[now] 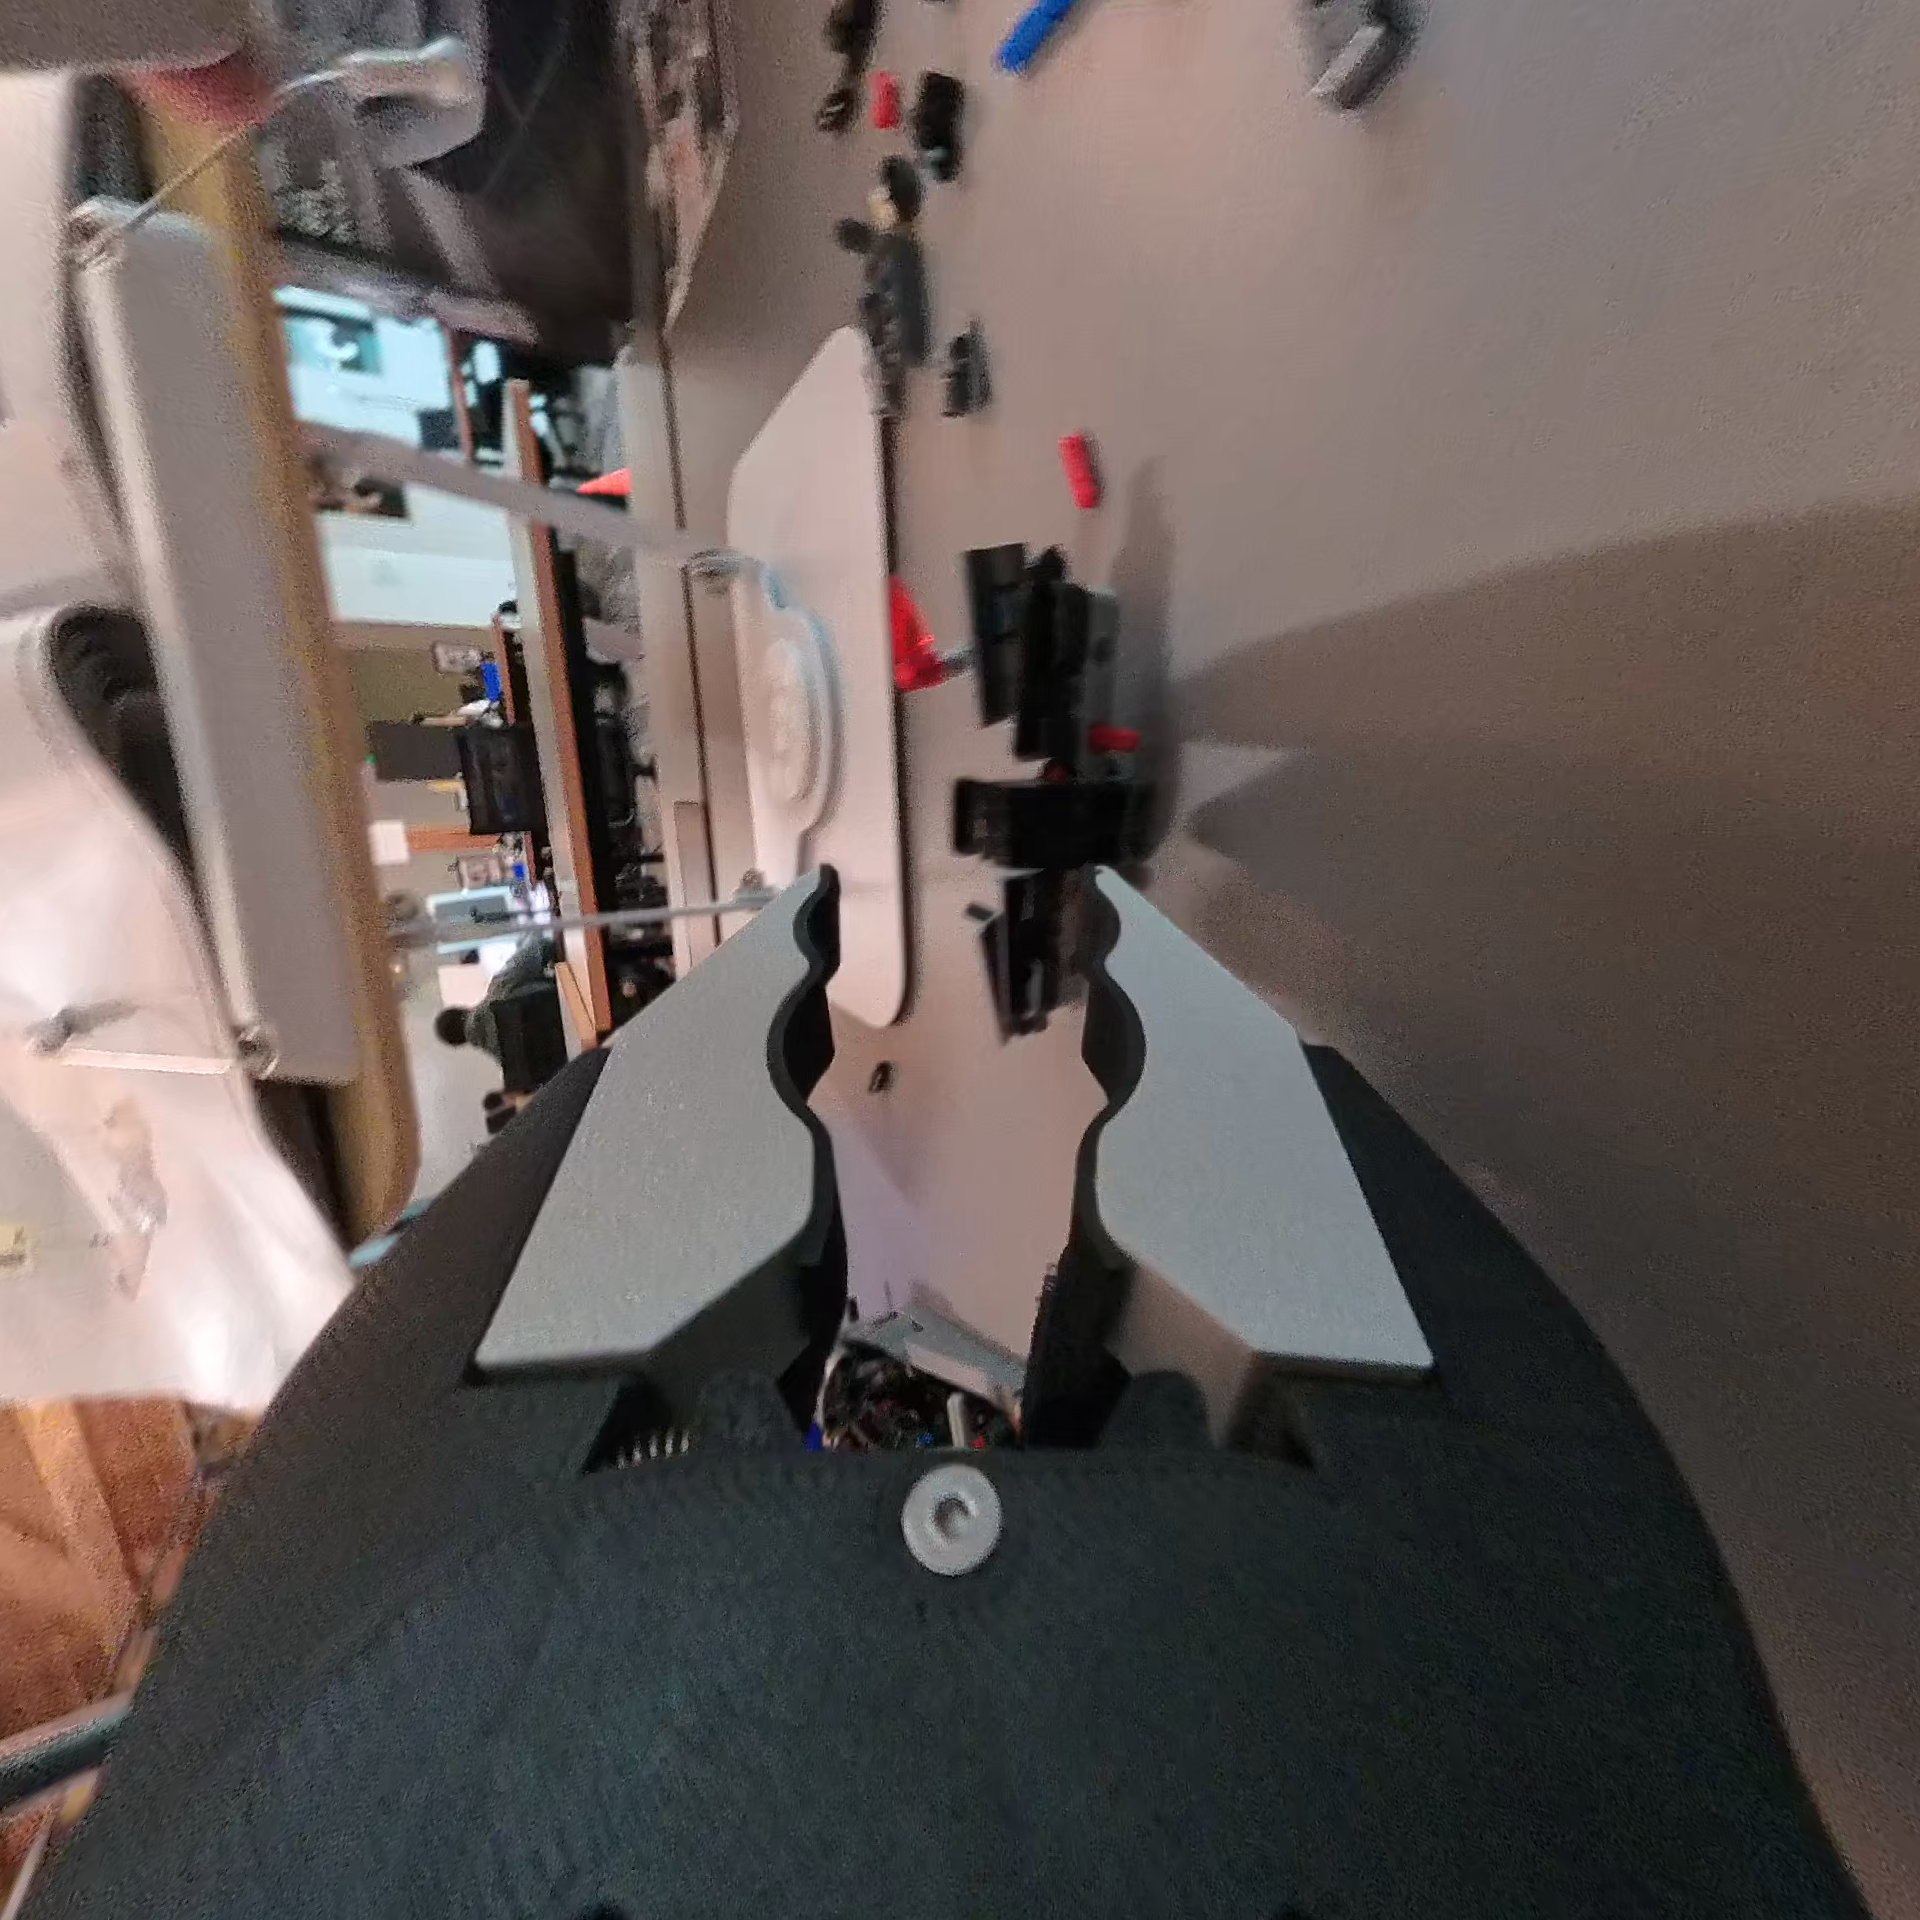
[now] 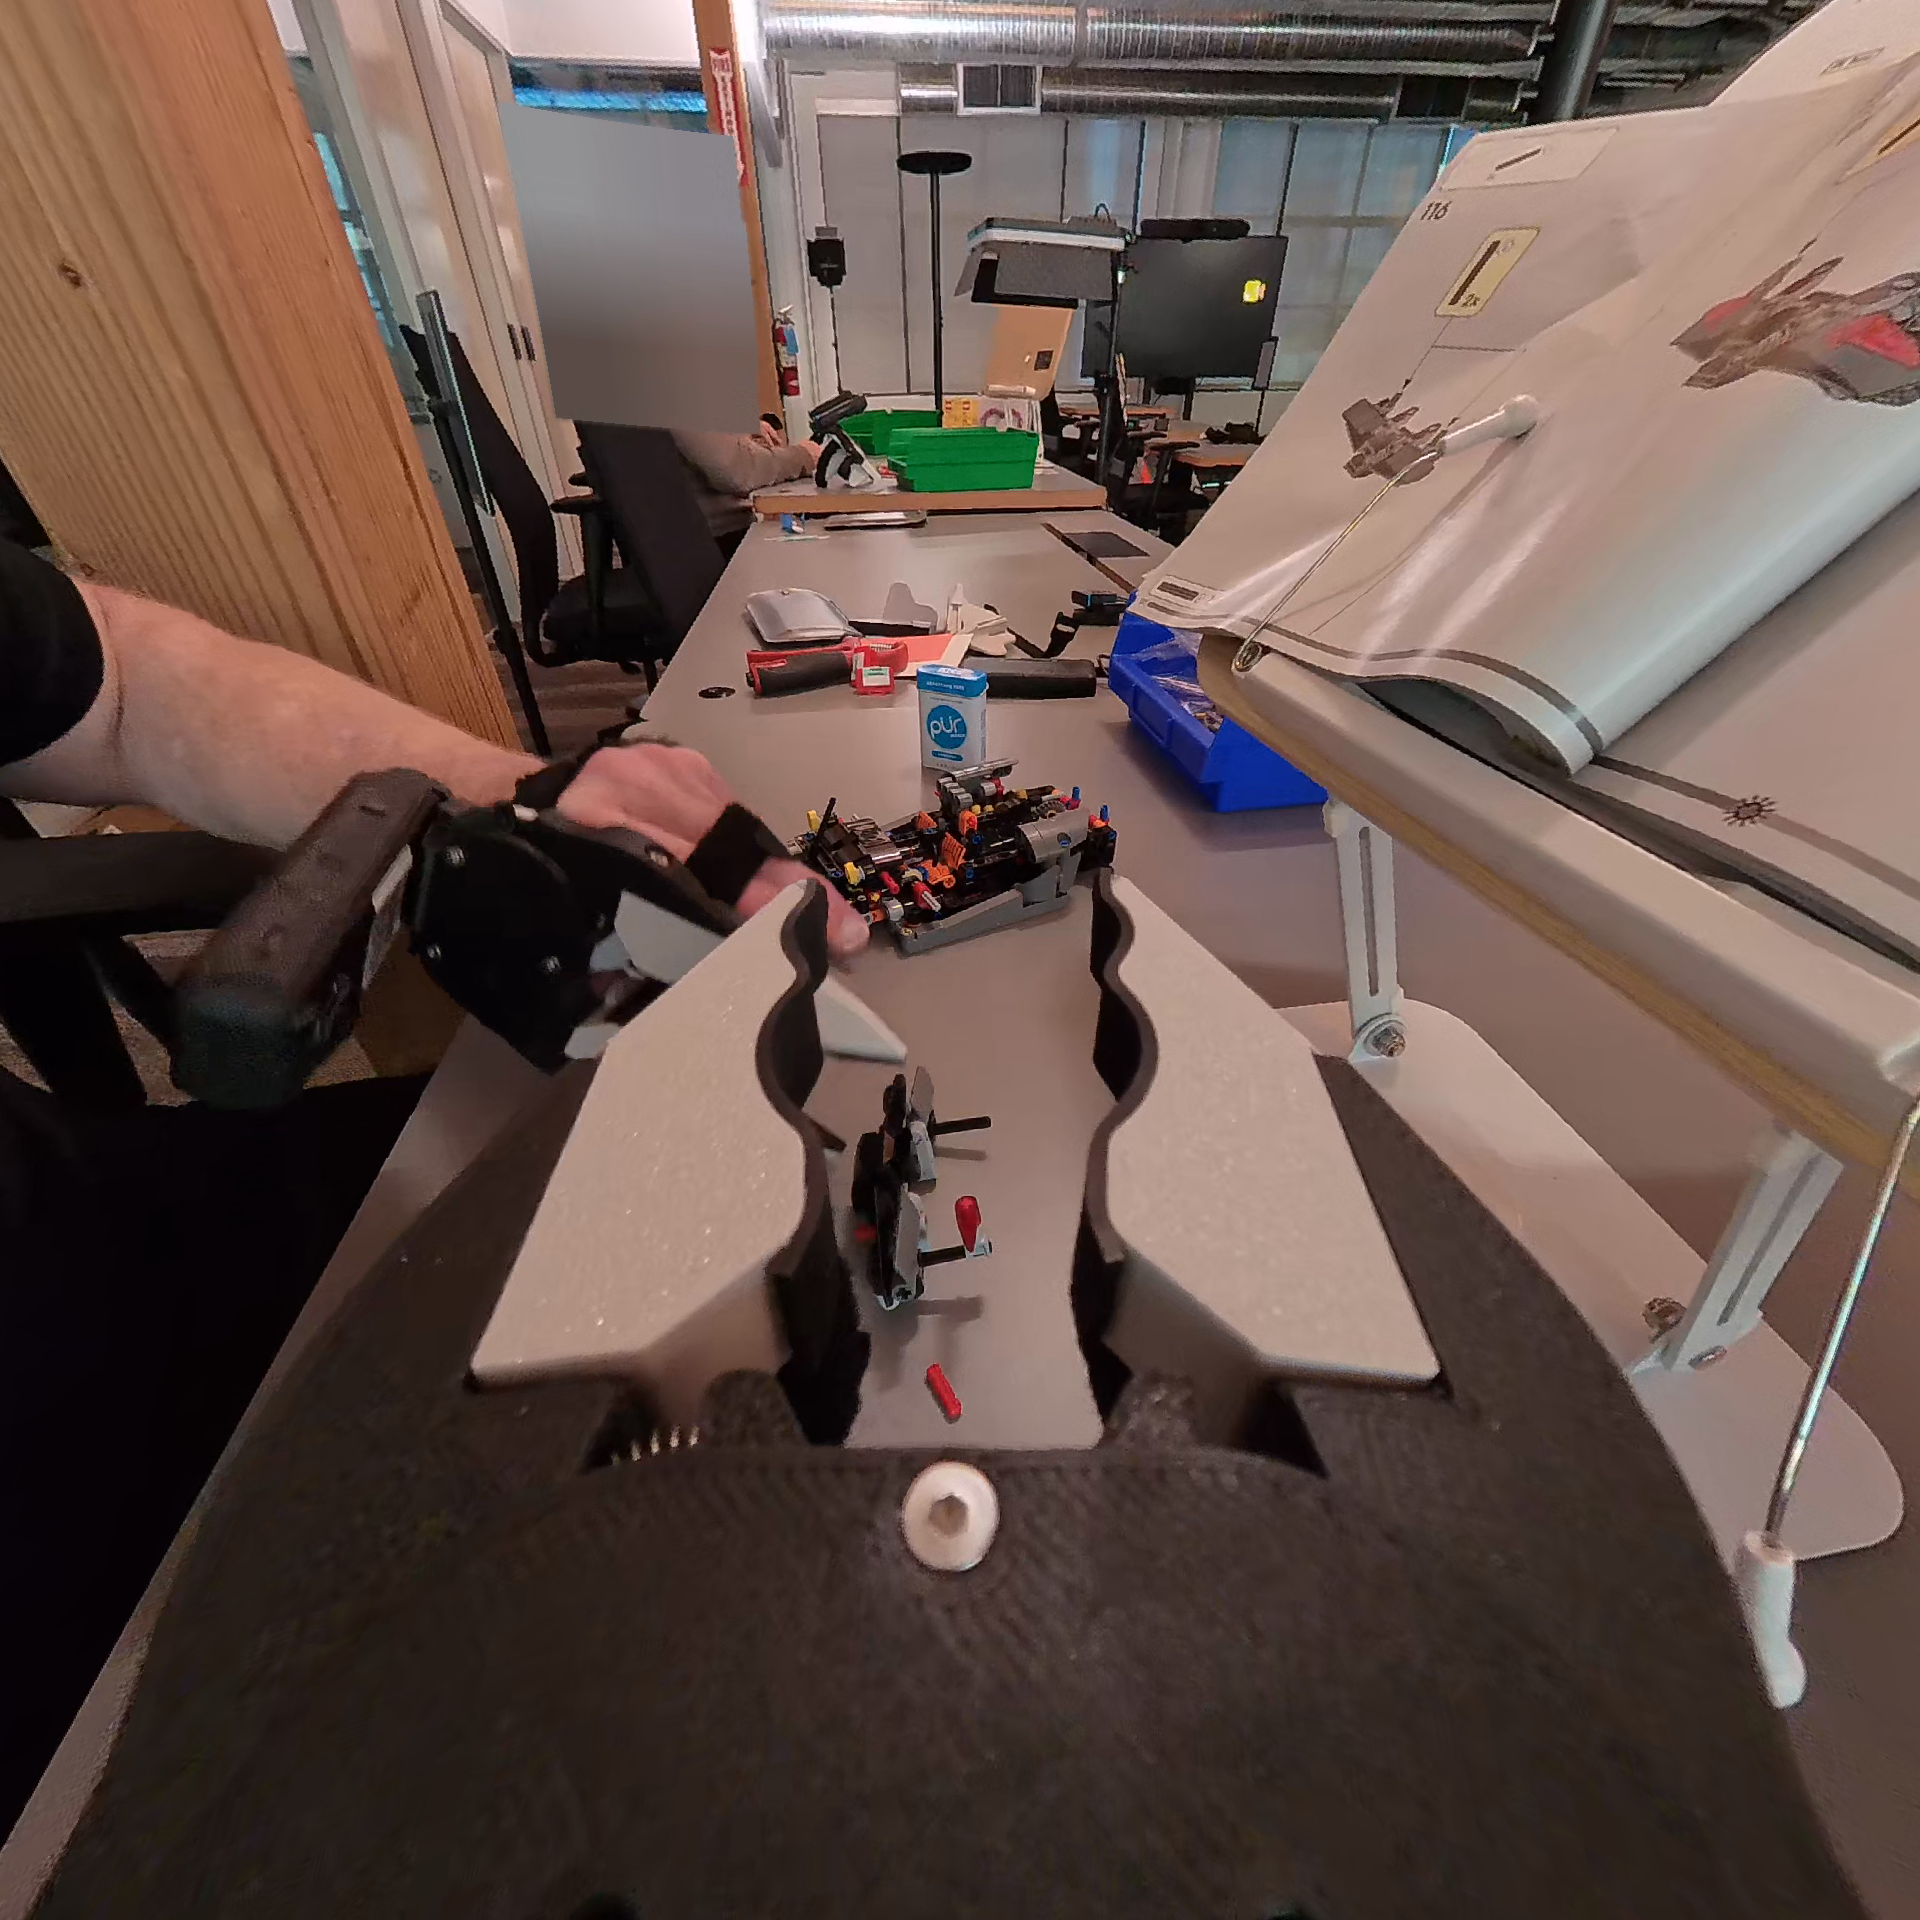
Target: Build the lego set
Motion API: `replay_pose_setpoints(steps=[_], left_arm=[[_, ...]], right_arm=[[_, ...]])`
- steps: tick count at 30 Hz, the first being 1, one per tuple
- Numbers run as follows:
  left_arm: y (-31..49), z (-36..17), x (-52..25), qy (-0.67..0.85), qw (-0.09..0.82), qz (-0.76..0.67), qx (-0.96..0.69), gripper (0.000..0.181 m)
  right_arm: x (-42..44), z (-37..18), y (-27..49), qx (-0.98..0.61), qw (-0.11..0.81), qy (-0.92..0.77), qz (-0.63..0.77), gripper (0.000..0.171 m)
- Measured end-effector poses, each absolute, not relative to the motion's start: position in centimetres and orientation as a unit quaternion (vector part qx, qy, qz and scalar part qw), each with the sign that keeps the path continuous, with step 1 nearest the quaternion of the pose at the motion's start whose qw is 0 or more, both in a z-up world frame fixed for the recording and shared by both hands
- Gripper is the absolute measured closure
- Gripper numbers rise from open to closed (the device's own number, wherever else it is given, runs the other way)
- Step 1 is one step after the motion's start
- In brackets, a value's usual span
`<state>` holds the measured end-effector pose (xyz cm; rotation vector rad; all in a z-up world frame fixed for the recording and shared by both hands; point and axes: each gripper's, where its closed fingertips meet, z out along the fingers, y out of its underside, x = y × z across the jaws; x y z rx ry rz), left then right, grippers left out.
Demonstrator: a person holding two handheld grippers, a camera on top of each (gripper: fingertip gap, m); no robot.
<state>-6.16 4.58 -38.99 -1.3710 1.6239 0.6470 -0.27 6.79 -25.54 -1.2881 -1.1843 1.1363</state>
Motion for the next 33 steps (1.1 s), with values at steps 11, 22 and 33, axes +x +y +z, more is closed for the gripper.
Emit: replay_pose_setpoints(steps=[11,22,33], left_arm=[[9.0,-23.1,-15.9,0.442,0.624,0.286,-0.577,0.142],[20.2,-13.9,-20.9,0.390,0.666,0.194,-0.606,0.135],[24.9,-14.6,-21.8,0.416,0.637,0.217,-0.611,0.138]], right_arm=[[-0.5,-24.4,8.1,-0.529,0.587,-0.508,0.342,0.111],[-7.7,-19.3,14.9,-0.551,0.590,-0.582,0.100,0.127],[-13.5,-21.3,19.9,-0.690,0.479,-0.520,0.152,0.147]])
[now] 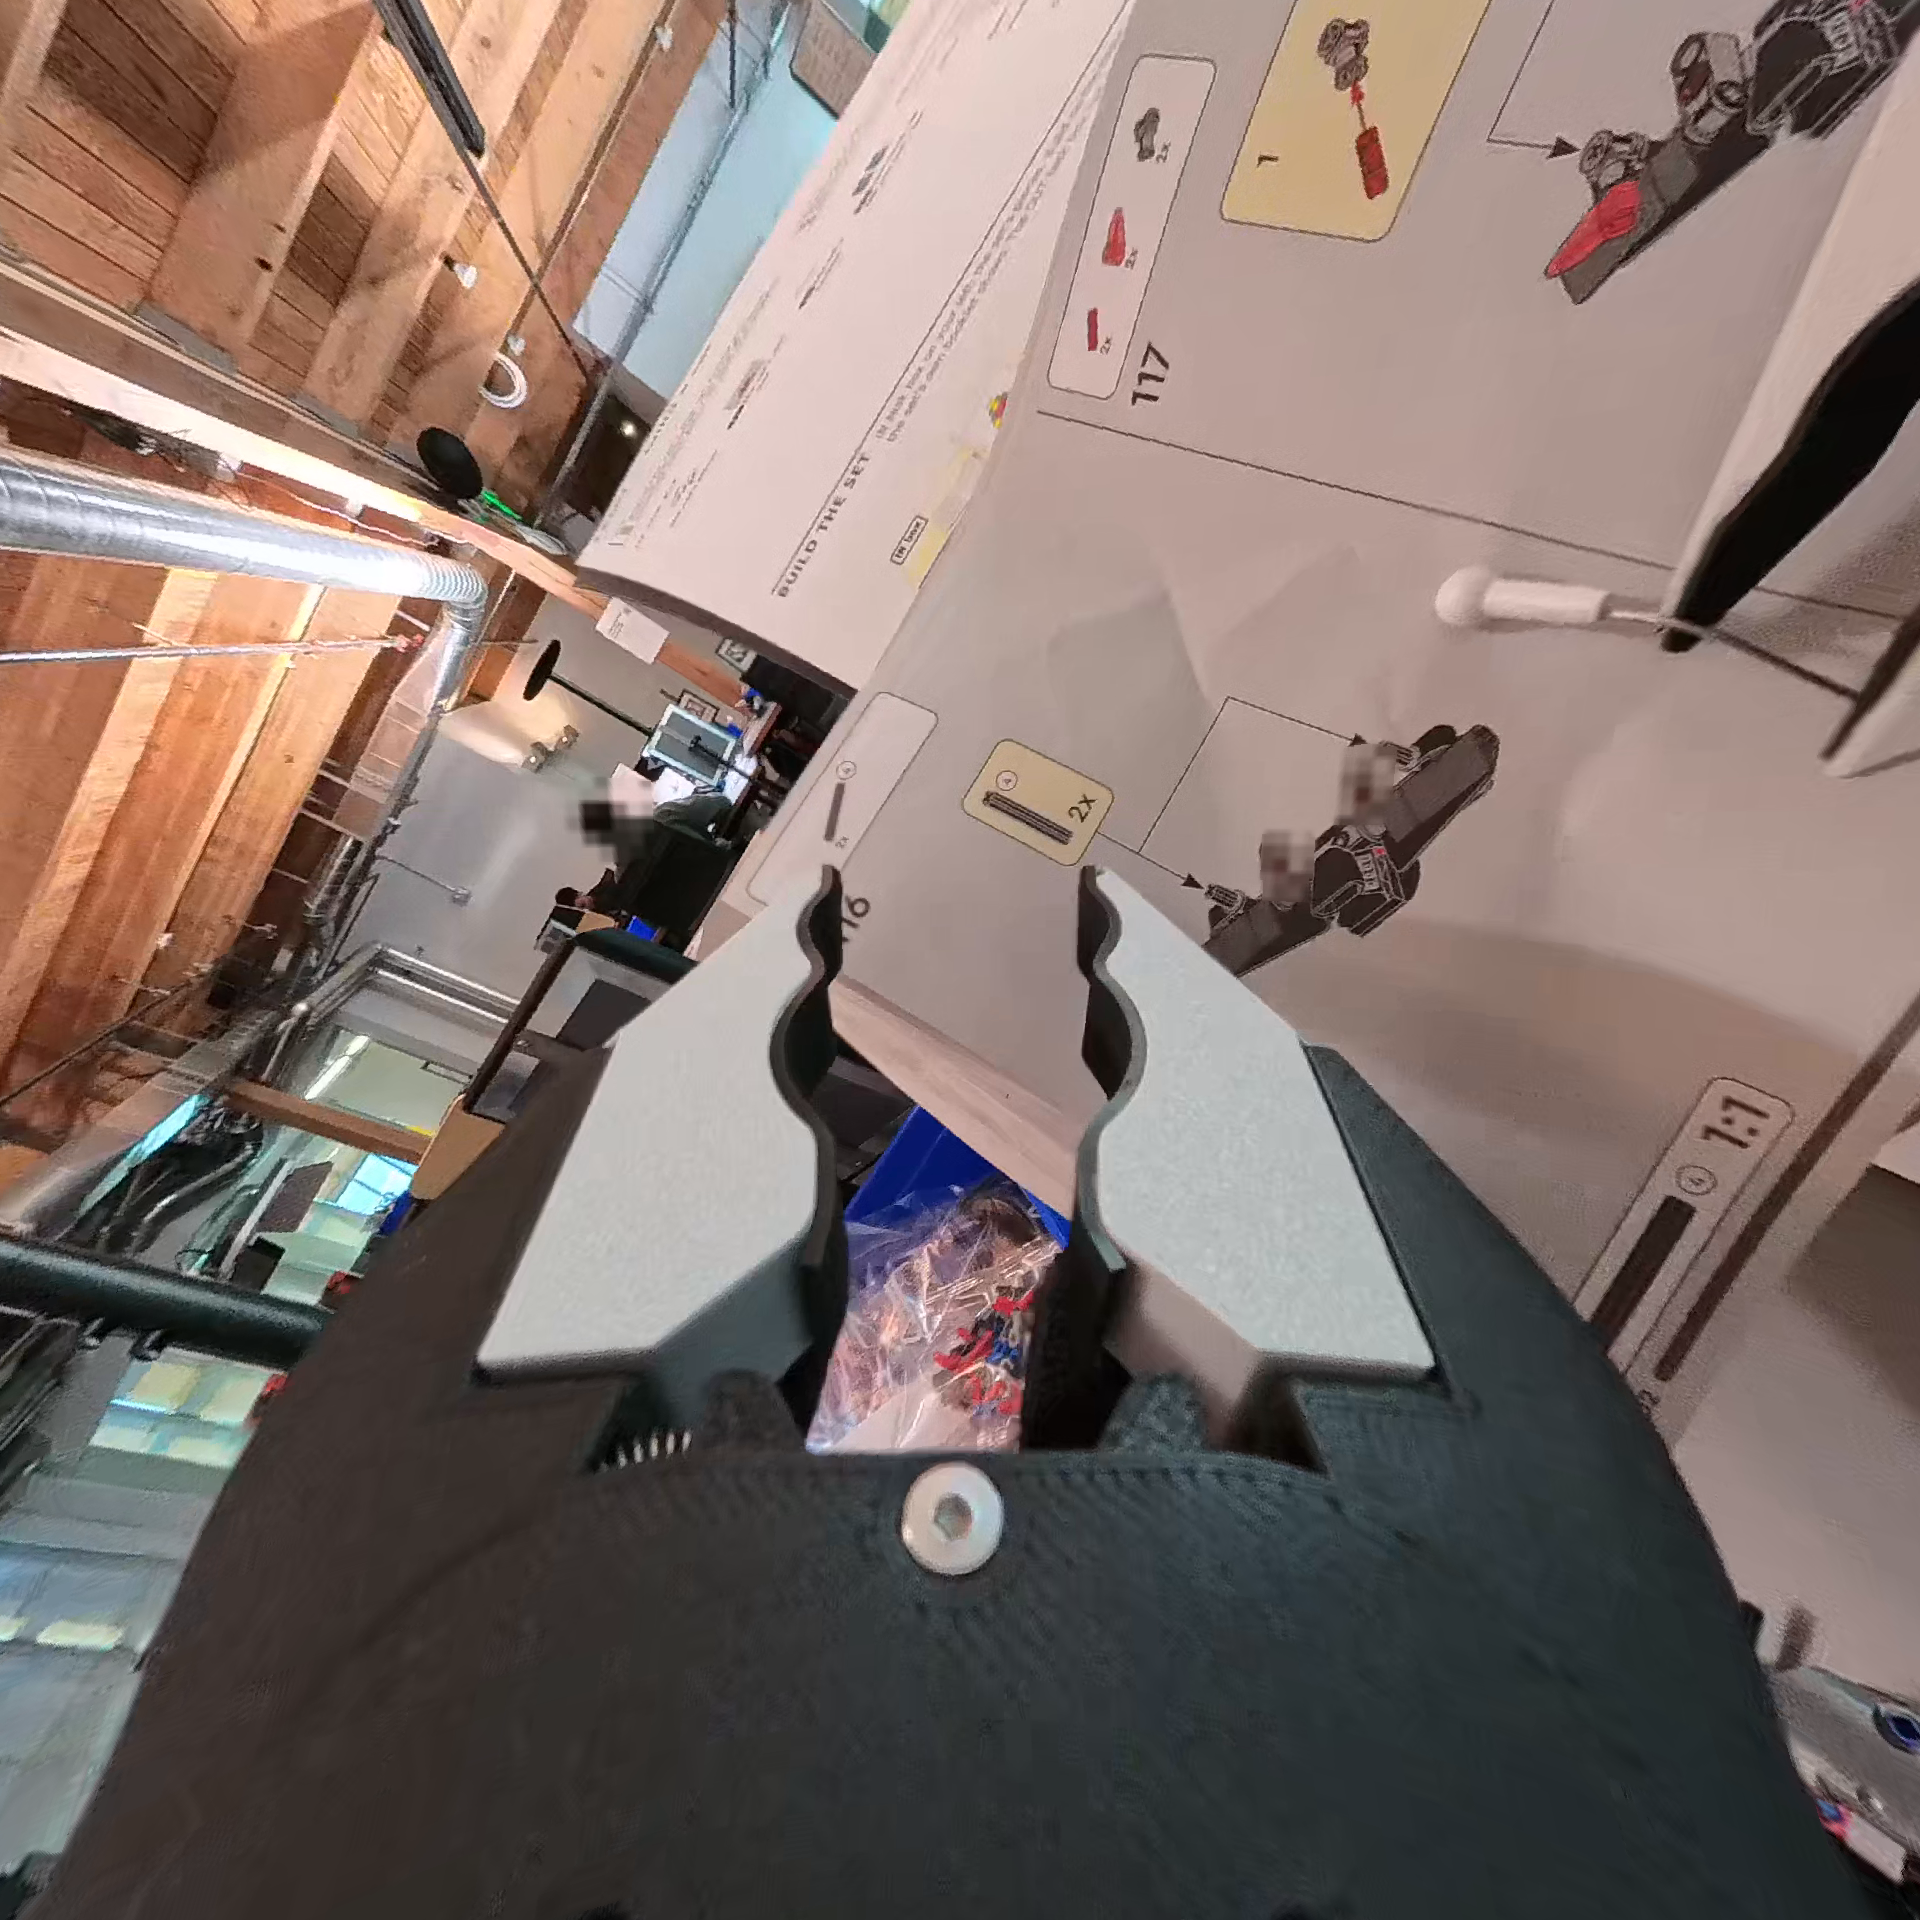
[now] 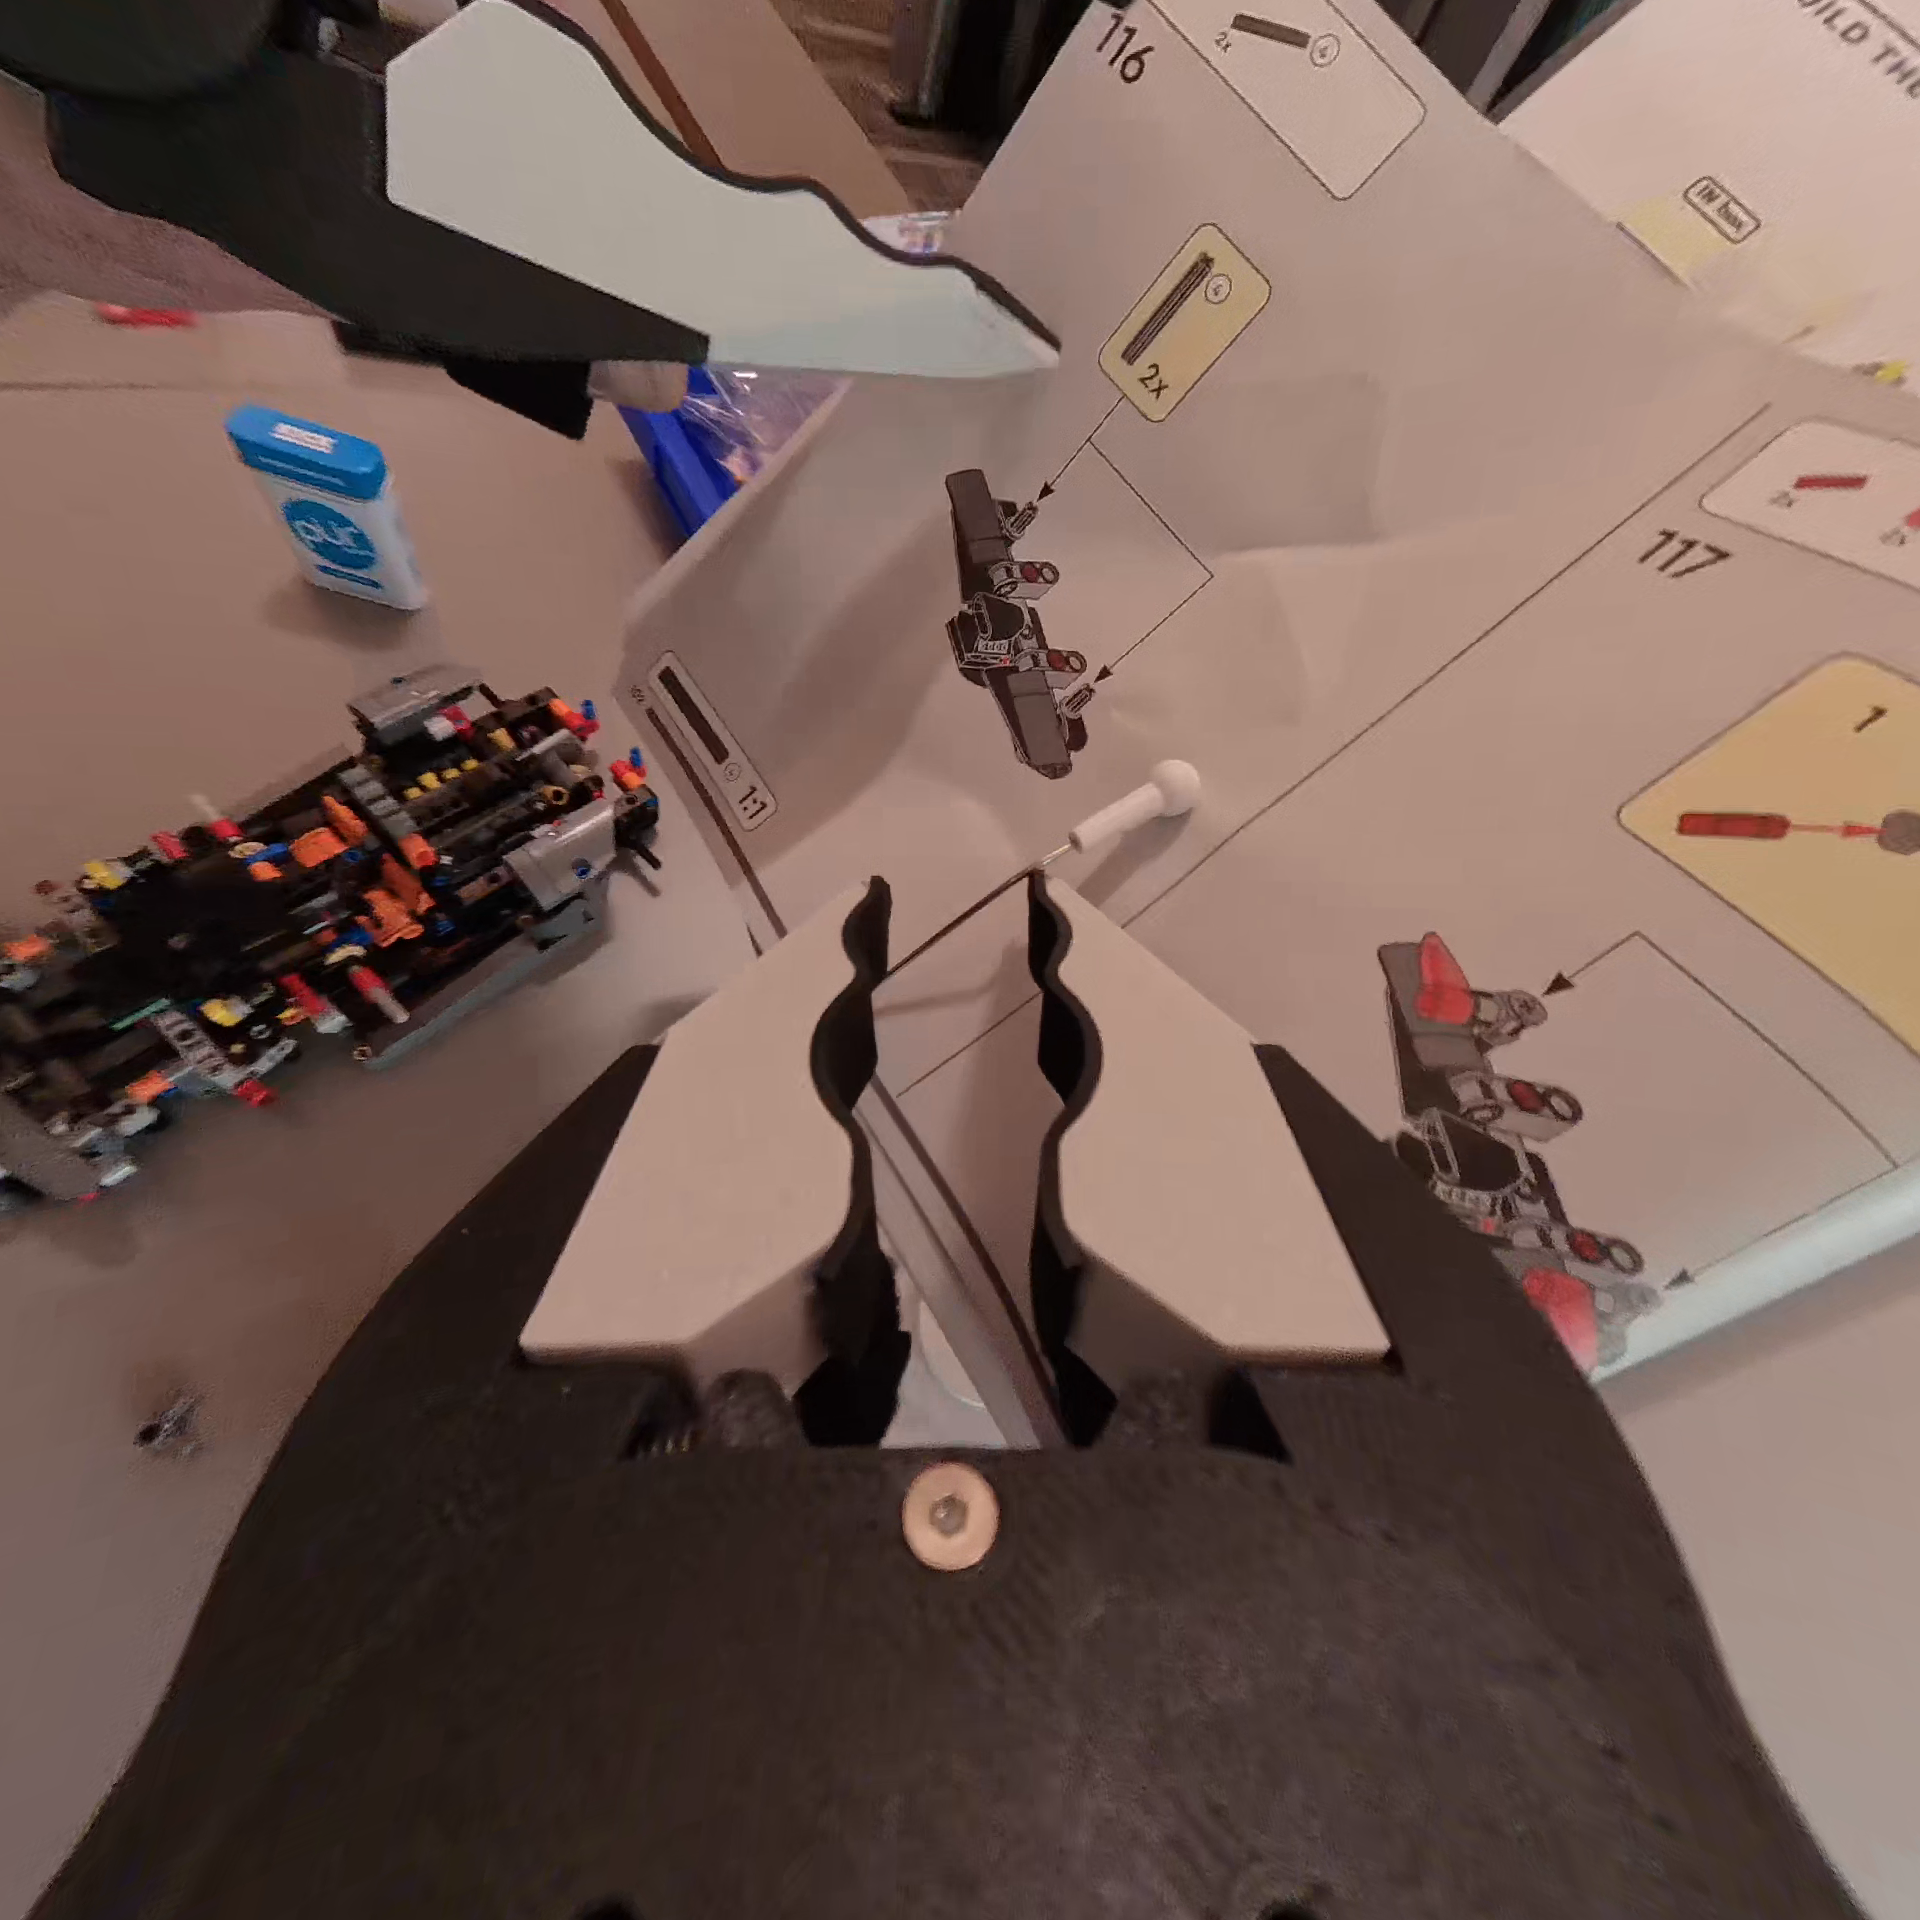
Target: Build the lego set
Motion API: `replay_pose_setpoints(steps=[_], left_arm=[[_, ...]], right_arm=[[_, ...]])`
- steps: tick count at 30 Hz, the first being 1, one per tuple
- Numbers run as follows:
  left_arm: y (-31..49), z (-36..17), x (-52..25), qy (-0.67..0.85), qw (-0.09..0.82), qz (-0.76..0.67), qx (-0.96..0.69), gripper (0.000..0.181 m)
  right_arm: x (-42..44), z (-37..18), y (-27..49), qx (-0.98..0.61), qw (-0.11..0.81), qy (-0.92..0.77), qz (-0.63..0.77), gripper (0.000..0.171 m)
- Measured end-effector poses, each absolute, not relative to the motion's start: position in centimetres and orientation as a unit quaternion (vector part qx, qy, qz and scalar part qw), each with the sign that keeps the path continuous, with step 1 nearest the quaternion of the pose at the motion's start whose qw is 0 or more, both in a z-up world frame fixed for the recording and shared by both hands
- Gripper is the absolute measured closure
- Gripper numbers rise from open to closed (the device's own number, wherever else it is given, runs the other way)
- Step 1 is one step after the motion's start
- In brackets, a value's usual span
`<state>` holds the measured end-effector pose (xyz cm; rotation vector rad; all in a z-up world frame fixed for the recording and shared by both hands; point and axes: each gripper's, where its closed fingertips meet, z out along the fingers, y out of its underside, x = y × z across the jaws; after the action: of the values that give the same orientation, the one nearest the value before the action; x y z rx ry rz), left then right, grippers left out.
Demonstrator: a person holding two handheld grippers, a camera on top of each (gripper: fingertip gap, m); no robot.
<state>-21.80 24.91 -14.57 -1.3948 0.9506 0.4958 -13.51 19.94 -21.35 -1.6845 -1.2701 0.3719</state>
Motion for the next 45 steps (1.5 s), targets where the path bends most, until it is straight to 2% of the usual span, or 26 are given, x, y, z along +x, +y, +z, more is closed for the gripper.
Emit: replay_pose_setpoints(steps=[3,5,14,18,21,23,26,28,29,30,34,39,42,45], left_arm=[[25.5,-15.3,-22.0,0.424,0.629,0.233,-0.609,0.138],[25.7,-15.5,-22.0,0.425,0.631,0.240,-0.603,0.138],[26.7,-14.8,-22.6,0.426,0.637,0.237,-0.597,0.134],[27.2,-15.2,-21.6,0.426,0.634,0.218,-0.608,0.148],[27.3,-15.3,-21.4,0.420,0.633,0.200,-0.619,0.151],[27.4,-15.6,-21.1,0.421,0.629,0.185,-0.627,0.159],[27.3,-16.3,-20.6,0.428,0.625,0.186,-0.626,0.174],[27.3,-16.6,-20.4,0.425,0.625,0.189,-0.627,0.181],[27.3,-16.6,-20.3,0.421,0.628,0.191,-0.626,0.181],[27.3,-16.6,-20.2,0.420,0.629,0.189,-0.627,0.181],[26.9,-16.8,-20.0,0.417,0.628,0.171,-0.634,0.181],[26.2,-17.5,-19.5,0.418,0.628,0.157,-0.638,0.181],[25.9,-18.1,-19.1,0.416,0.627,0.133,-0.645,0.179],[25.0,-18.8,-19.2,0.418,0.622,0.128,-0.650,0.173]], right_arm=[[-14.3,-21.4,20.3,-0.679,0.494,-0.530,0.115,0.166],[-15.6,-21.7,19.4,-0.645,0.498,-0.569,0.108,0.169],[-17.7,-25.2,16.5,-0.567,0.444,-0.694,0.022,0.171],[-17.3,-27.1,15.6,-0.537,0.411,-0.736,-0.013,0.171],[-17.0,-27.4,14.9,-0.537,0.406,-0.740,0.002,0.171],[-16.5,-27.2,14.9,-0.522,0.412,-0.746,-0.026,0.162],[-16.2,-25.2,13.6,-0.483,0.444,-0.754,-0.038,0.138],[-16.0,-22.6,13.3,-0.473,0.474,-0.742,-0.011,0.131],[-15.9,-20.9,14.0,-0.480,0.494,-0.725,0.006,0.125],[-15.6,-19.1,15.1,-0.490,0.509,-0.707,0.014,0.109],[-14.0,-13.9,21.8,-0.510,0.557,-0.653,-0.053,0.094],[-12.5,-15.2,27.4,-0.543,0.497,-0.663,-0.135,0.106],[-12.8,-17.0,27.3,-0.548,0.471,-0.681,-0.123,0.136],[-12.9,-17.8,26.8,-0.550,0.465,-0.684,-0.115,0.154]])
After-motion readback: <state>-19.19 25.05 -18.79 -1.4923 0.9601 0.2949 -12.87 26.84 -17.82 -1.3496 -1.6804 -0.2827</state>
